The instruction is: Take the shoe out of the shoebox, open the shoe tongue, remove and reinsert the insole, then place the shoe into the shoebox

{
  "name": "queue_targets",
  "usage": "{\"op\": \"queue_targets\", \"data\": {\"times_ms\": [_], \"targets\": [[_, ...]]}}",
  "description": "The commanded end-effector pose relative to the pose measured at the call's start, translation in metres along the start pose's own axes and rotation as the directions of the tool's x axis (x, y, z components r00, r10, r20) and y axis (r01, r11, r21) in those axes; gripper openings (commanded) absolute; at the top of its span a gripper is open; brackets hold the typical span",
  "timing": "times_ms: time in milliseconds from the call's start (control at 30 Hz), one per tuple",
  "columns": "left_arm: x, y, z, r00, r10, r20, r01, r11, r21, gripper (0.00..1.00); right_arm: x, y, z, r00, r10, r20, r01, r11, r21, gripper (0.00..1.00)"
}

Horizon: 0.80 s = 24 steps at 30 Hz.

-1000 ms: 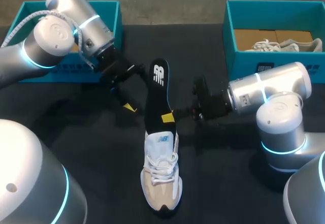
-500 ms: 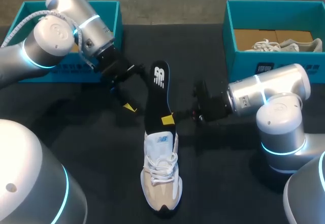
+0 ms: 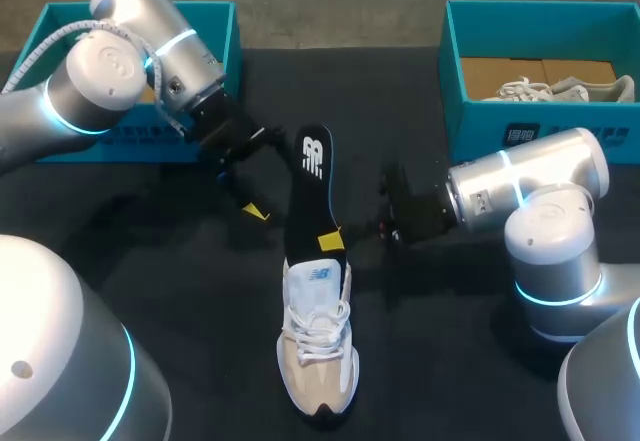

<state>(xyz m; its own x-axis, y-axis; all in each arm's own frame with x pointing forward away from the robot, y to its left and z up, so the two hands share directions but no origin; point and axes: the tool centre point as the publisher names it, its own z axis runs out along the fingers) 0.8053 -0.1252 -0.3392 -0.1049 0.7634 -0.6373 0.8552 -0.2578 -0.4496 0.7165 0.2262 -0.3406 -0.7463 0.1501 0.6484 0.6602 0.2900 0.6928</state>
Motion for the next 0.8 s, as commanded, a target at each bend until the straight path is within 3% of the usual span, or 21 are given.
{"op": "queue_targets", "data": {"times_ms": [33,800], "targets": [[0.0,0.0,0.0,1.0,0.0,-0.003,0.0,1.0,-0.001,1.0,0.001,0.0,0.0,1.0,0.002,-0.005,-0.002,1.0,0.013,0.0],[0.0,0.0,0.0,1.0,0.0,-0.003,0.0,1.0,-0.001,1.0,0.0,-0.014,0.006,0.997,0.033,-0.066,-0.029,0.998,0.064,0.0]]}}
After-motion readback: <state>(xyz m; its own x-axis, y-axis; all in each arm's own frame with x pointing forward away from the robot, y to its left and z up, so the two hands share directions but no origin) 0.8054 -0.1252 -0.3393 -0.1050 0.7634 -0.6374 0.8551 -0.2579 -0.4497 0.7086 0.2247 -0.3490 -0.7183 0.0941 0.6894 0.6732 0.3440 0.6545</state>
